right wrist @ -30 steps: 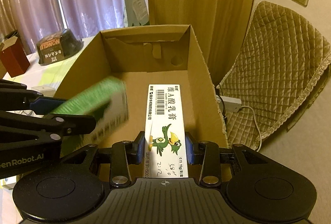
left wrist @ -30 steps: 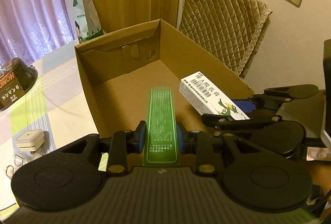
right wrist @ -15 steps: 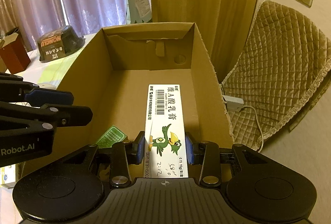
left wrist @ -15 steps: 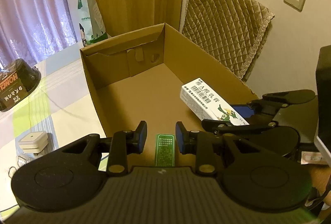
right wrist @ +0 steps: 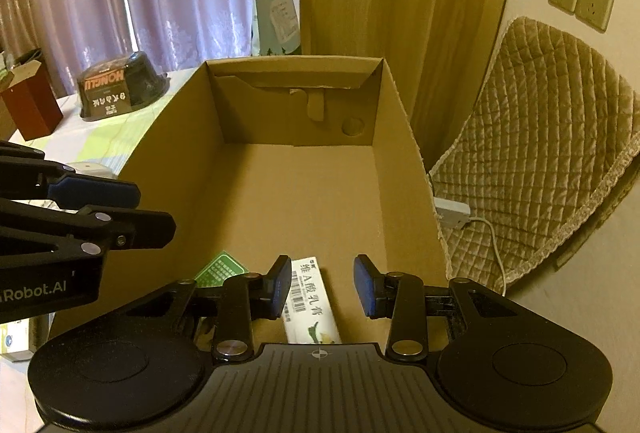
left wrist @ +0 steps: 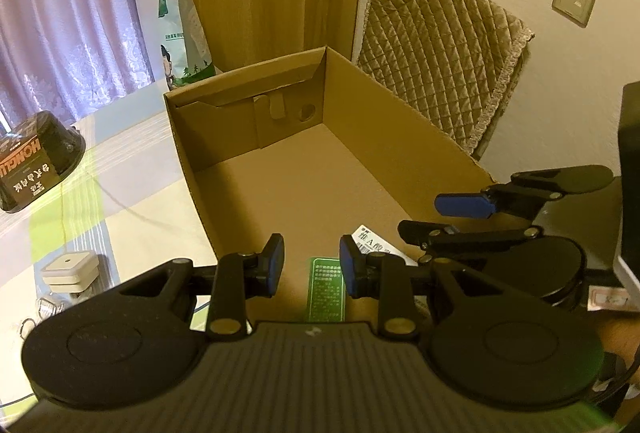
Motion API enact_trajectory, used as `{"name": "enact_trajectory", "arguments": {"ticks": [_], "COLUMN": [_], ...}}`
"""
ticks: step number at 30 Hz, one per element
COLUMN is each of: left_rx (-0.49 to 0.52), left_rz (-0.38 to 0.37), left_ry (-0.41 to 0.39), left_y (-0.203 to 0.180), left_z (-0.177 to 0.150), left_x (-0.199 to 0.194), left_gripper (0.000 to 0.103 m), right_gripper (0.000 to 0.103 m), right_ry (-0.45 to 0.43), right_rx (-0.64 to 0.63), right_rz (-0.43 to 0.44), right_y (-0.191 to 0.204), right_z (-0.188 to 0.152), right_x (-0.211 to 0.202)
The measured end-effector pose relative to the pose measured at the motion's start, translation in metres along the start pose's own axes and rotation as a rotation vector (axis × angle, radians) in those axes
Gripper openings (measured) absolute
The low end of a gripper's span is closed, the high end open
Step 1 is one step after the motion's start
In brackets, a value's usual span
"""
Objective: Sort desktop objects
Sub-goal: 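Open both tools to release the boxes into the cardboard box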
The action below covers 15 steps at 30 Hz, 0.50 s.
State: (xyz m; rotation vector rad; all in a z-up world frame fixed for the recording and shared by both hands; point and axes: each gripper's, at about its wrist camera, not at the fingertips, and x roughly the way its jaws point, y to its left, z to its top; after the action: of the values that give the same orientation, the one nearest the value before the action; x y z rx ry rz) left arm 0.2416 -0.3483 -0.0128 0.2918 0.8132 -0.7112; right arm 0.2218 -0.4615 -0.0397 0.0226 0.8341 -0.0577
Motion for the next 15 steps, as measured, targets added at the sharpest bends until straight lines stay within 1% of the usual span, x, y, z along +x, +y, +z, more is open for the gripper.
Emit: {"name": "enact_trajectory", "arguments": {"ticks": [12, 15], "left_rx": [-0.016, -0.022], "left_rz": [0.008, 0.013], "left_ry": [-0.018, -0.028], "left_y": [0.003, 0.004], "left_z": [0.001, -0.001], "left_x": [-0.018, -0.026], "left_gripper": [0.025, 0.028], "right_gripper": [0.038, 0.038], "right_ry": [-0.029, -0.044], "right_rx": [0.003, -0.001], "right_rz": [0.001, 0.002], "right_y": [0.004, 0.006], "right_z": [0.001, 0.004], "right_x": [-0.018, -0.025]}}
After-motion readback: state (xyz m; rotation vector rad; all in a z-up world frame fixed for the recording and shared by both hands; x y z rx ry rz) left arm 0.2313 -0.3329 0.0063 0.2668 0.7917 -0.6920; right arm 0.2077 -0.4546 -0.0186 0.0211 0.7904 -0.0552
